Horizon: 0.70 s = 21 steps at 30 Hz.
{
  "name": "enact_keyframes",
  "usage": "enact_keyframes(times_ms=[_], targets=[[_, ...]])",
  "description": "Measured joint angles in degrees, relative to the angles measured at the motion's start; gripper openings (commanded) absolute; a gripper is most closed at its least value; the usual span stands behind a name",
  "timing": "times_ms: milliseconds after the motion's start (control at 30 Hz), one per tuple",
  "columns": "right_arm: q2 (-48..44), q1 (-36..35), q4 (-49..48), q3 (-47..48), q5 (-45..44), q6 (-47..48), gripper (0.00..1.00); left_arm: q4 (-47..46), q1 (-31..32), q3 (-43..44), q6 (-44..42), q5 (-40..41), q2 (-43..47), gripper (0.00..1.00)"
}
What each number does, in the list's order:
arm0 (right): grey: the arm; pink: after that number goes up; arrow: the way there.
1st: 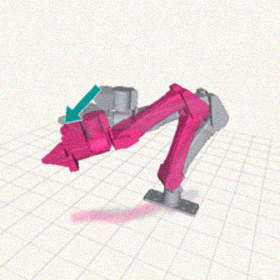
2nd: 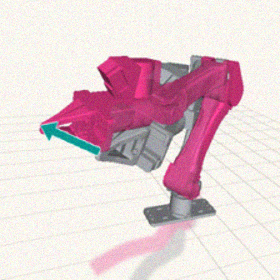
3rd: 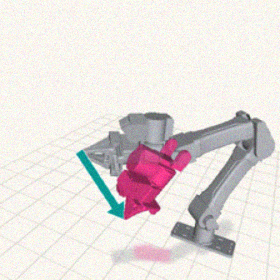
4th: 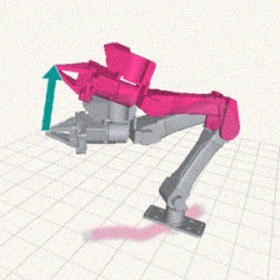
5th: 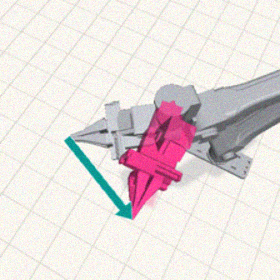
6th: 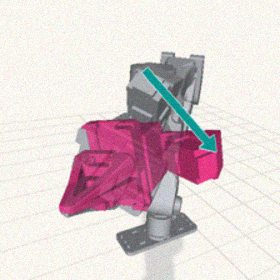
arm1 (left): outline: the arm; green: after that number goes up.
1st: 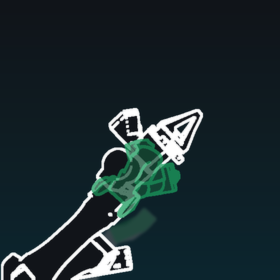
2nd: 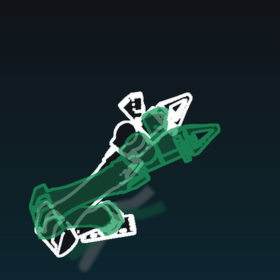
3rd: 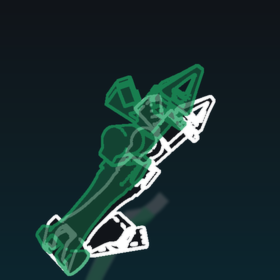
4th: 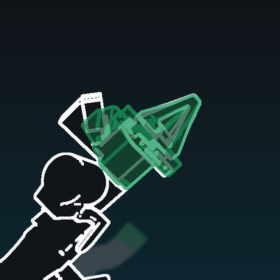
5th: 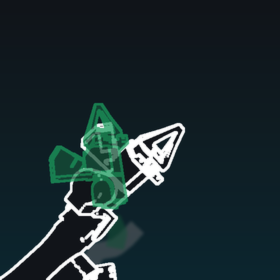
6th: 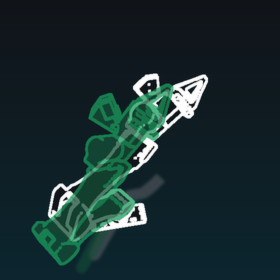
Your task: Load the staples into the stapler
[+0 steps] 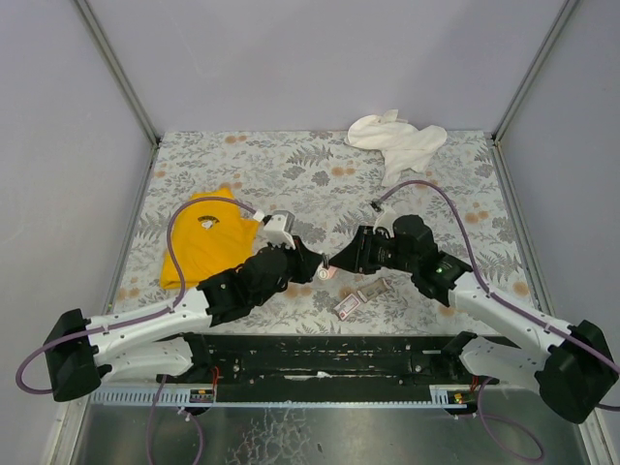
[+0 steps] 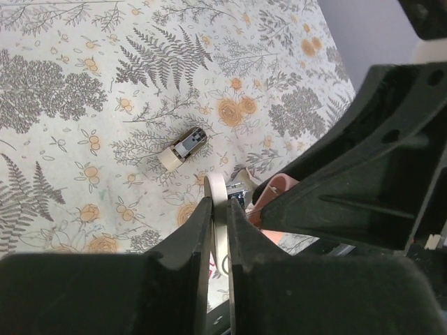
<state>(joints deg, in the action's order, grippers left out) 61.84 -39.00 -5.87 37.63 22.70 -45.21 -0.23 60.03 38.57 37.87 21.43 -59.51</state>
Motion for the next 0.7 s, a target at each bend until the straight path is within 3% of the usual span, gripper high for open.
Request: enact_keyframes(times_ms=[333,700], targets=[[-7.5,-0.4,4.6,-0.4,-6.0,1.5,0.0,1.2,0.1,0.8,11.1,2.6,-0.7,0.12],[-11.9,-0.8,10.0,-0.8,-8.3,2.2,0.0,-2.1,-0.1,-4.5,19.9,0.7,0.2,0.15]])
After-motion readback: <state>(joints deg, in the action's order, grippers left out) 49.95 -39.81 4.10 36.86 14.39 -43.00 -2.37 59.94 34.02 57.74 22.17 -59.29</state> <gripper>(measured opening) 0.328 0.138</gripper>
